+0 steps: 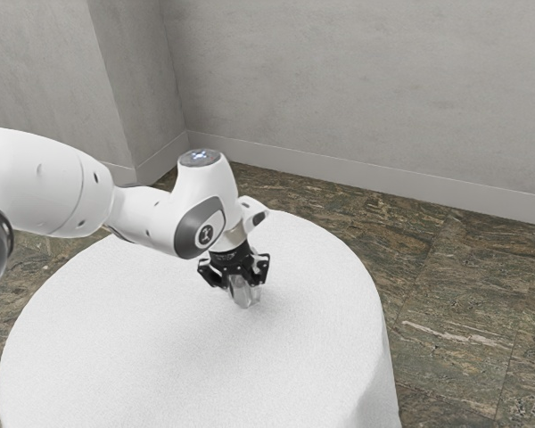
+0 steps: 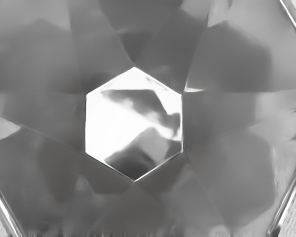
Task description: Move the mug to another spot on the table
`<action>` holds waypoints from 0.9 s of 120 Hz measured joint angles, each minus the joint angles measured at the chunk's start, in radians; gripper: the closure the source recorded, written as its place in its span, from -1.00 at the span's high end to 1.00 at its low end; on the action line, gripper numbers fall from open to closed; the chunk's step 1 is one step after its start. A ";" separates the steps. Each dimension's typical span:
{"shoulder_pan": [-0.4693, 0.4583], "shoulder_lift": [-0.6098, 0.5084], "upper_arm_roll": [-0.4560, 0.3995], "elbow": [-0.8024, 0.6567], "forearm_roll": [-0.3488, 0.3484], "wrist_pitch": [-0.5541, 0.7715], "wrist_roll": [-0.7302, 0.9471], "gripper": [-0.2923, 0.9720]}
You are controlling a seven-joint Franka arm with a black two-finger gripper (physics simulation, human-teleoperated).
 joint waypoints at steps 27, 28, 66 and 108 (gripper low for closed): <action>-0.001 -0.003 0.002 -0.009 0.005 -0.010 -0.015 -0.26; -0.001 -0.004 0.002 -0.010 0.005 -0.011 -0.016 -0.27; -0.012 -0.001 0.005 -0.024 0.016 0.024 -0.038 -0.36; -0.279 -0.053 0.259 -0.106 0.022 0.113 -0.050 -0.42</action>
